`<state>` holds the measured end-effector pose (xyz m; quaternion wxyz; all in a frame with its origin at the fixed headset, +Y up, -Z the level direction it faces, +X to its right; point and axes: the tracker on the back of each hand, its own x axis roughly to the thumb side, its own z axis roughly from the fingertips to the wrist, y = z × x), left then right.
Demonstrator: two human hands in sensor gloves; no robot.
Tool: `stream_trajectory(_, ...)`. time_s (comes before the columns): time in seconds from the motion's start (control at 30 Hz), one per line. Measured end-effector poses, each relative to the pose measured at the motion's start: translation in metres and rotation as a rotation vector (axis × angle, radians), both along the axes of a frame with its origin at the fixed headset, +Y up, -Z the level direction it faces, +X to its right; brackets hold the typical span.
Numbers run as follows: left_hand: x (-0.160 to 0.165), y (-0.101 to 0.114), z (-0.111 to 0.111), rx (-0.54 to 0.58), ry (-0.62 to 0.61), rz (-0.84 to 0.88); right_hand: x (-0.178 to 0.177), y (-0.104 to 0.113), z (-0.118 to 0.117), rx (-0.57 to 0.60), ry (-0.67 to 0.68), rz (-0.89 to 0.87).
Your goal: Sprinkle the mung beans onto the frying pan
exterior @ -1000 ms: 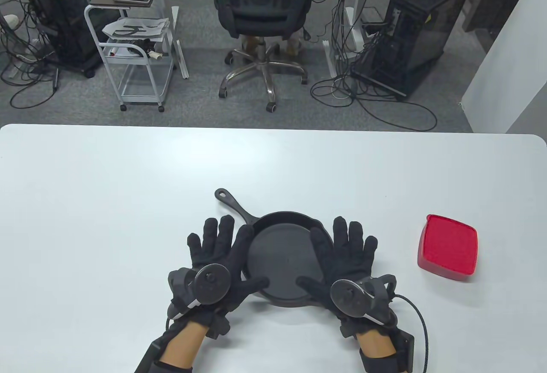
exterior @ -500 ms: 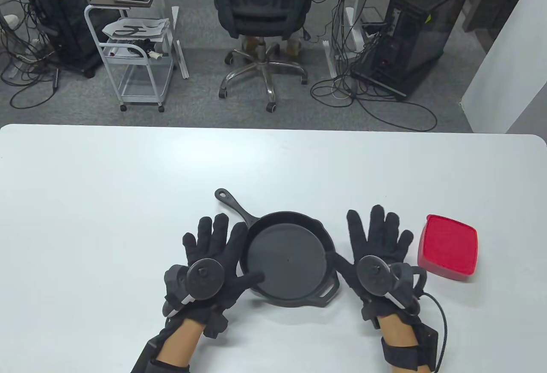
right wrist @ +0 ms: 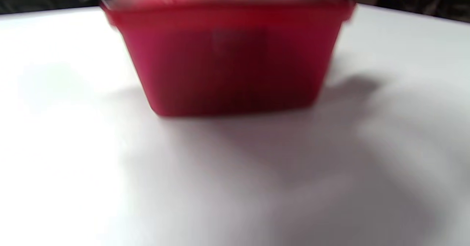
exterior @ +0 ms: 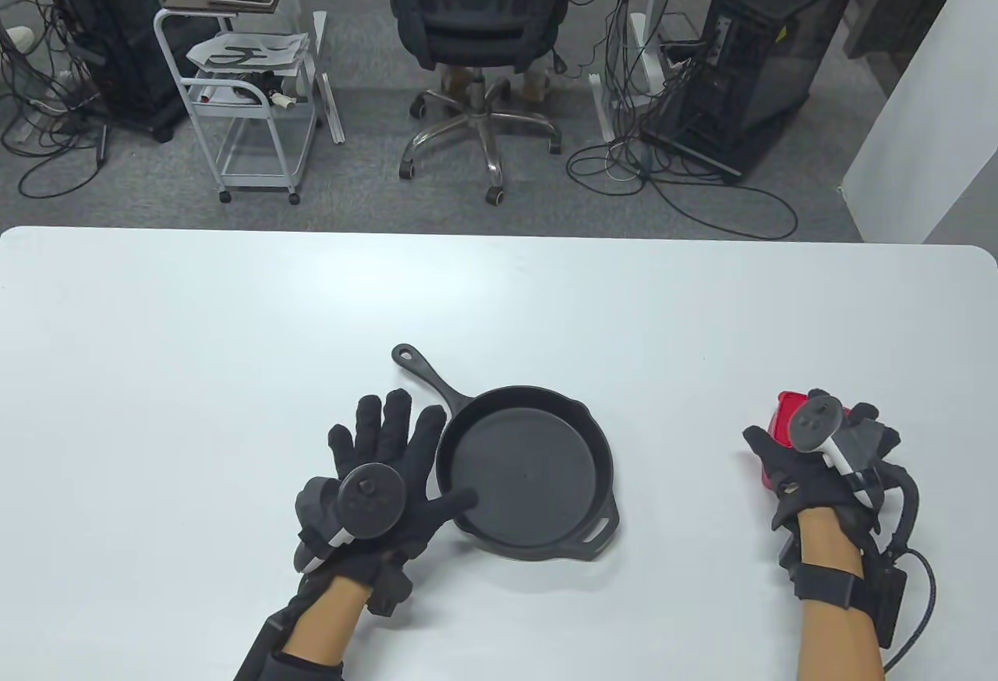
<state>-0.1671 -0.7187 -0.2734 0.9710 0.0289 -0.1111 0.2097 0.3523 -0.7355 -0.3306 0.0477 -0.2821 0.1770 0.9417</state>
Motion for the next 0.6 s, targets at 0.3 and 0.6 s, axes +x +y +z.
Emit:
stream_trajectory(0.3, -0.001, 0.000, 0.000, -0.007, 0.003, -0.001, 0.010, -0.011, -0.004, -0.003, -0.052, -0.103)
stream_trajectory(0.6, -0.001, -0.002, -0.001, -0.040, 0.007, 0.004, 0.021, -0.010, 0.004, 0.011, -0.036, -0.112)
